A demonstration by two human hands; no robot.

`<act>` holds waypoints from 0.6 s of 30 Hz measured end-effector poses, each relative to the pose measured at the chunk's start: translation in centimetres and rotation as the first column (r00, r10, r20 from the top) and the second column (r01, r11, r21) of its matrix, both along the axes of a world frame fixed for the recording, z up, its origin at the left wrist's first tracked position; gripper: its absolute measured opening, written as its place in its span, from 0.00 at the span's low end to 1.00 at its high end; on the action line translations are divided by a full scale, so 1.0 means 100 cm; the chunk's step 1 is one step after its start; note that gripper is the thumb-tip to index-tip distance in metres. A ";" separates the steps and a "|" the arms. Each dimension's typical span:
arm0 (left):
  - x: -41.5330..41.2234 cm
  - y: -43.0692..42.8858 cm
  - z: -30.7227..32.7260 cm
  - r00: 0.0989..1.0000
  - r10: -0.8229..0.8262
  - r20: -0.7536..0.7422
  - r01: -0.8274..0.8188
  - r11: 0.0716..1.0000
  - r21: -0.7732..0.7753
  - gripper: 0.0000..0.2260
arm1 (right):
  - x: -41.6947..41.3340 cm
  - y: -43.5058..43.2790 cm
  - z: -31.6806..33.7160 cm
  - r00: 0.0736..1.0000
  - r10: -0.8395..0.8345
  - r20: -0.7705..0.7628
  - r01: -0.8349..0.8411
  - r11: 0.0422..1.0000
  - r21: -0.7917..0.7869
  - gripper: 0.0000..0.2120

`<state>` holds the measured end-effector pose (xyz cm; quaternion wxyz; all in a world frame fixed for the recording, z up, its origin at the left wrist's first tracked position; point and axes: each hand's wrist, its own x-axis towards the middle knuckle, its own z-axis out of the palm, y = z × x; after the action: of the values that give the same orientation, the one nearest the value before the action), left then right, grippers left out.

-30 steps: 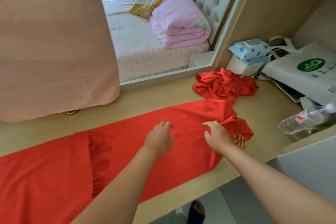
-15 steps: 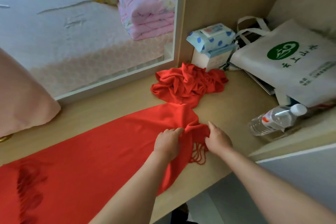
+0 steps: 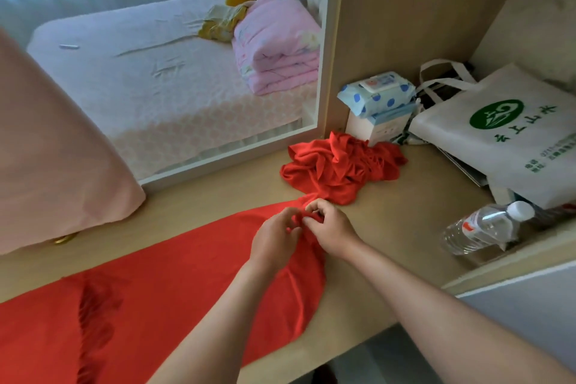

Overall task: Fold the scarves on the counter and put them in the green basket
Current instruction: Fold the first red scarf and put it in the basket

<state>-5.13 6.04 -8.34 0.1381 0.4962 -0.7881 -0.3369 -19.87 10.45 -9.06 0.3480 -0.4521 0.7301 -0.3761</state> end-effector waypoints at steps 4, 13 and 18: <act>0.059 -0.004 0.015 0.984 0.165 -0.073 -0.163 0.986 0.032 0.05 | 0.051 -0.014 0.025 0.987 0.158 0.022 -0.157 0.986 -0.048 0.08; 0.218 0.004 0.008 0.909 0.415 0.047 -0.417 0.907 0.058 0.05 | 0.196 -0.031 0.023 0.881 0.472 0.048 -0.474 0.878 0.064 0.16; 0.281 0.021 -0.027 0.873 0.365 0.324 -0.433 0.886 0.168 0.09 | 0.228 -0.017 -0.012 0.894 0.435 0.104 -0.447 0.859 0.249 0.13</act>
<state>23.01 8.15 -11.07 0.0310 0.7049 -0.6338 -0.3170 2.95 8.80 -10.30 0.4983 -0.5479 0.6430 -0.1949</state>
